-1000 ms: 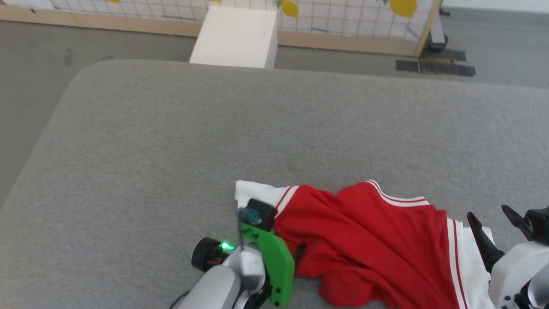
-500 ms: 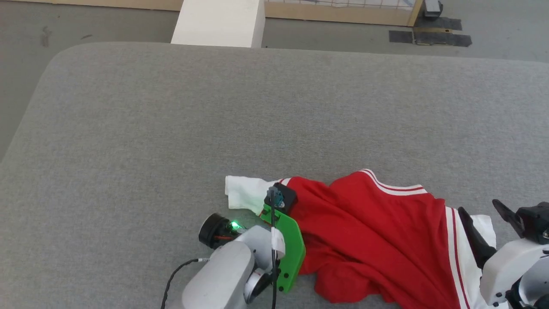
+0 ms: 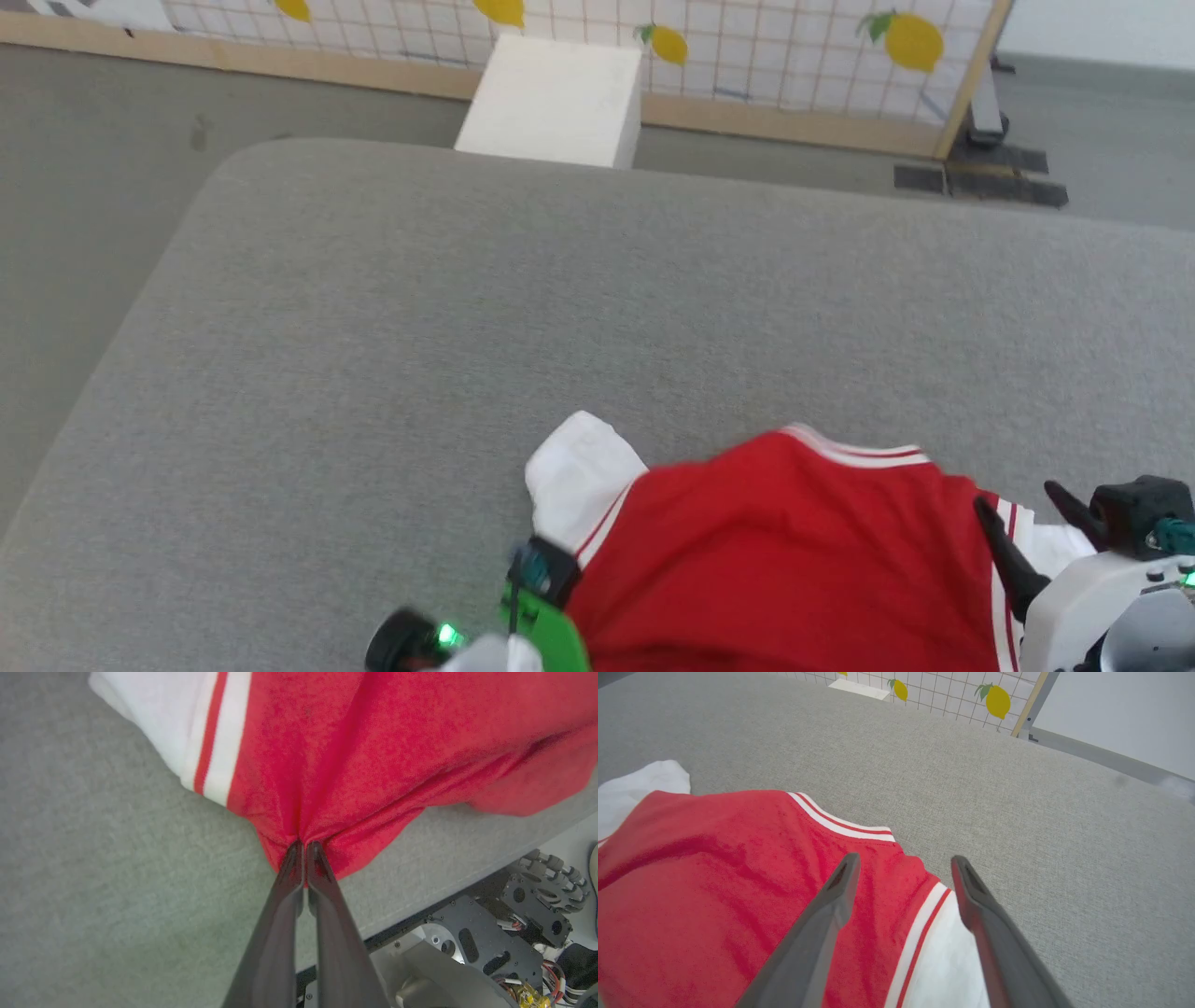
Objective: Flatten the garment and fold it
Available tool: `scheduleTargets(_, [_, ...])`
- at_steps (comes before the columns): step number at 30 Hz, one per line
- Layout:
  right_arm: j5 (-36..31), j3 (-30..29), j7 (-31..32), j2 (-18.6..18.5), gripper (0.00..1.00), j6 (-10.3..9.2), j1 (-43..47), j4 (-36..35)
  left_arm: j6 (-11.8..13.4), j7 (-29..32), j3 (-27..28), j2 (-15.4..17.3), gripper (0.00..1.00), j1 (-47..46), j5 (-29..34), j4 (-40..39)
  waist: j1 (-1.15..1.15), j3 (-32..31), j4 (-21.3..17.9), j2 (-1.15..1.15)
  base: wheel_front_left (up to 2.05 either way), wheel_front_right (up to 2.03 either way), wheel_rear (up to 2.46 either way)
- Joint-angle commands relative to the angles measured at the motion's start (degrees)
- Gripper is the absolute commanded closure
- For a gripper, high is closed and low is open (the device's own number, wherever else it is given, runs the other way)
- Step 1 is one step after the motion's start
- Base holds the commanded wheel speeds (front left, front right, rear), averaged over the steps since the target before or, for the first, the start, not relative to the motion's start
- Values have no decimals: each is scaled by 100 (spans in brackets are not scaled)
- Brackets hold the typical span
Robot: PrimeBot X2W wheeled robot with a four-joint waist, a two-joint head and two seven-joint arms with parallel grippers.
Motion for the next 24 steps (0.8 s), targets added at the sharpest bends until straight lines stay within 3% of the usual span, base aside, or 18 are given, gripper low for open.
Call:
scheduleTargets(1, [-33,25,-32,54,0,-8,68,46,51,184,-21,177,100,296,-78,-168,0,-339,287,0,0,0,0])
scheduleTargets(5, [-58,85,-38,132,0,-8,120,123,153,461,-71,489,100,799,-134,-550,0,-451,311,0,0,0,0])
scheduleTargets(6, [-61,98,-43,142,0,-8,129,140,189,433,-56,520,57,860,-130,-620,0,-468,307,0,0,0,0])
scheduleTargets(7, [-62,112,-49,149,0,-8,141,155,250,331,-8,541,0,903,-112,-712,0,-480,300,0,0,0,0])
scheduleTargets(11, [-48,85,-59,149,0,-8,193,155,409,-229,274,525,0,844,-89,-1049,0,-487,233,0,0,0,0])
scheduleTargets(15, [-58,65,-39,157,0,-8,194,91,402,-760,599,556,0,528,-91,-1293,0,-399,52,0,0,0,0])
scheduleTargets(18, [-61,56,1,187,0,-8,188,18,309,-852,736,613,0,203,-118,-1269,0,-282,-117,0,0,0,0])
scheduleTargets(24, [-53,27,120,187,0,-8,195,-149,40,-669,619,573,0,-765,34,-370,0,161,-502,0,0,0,0])
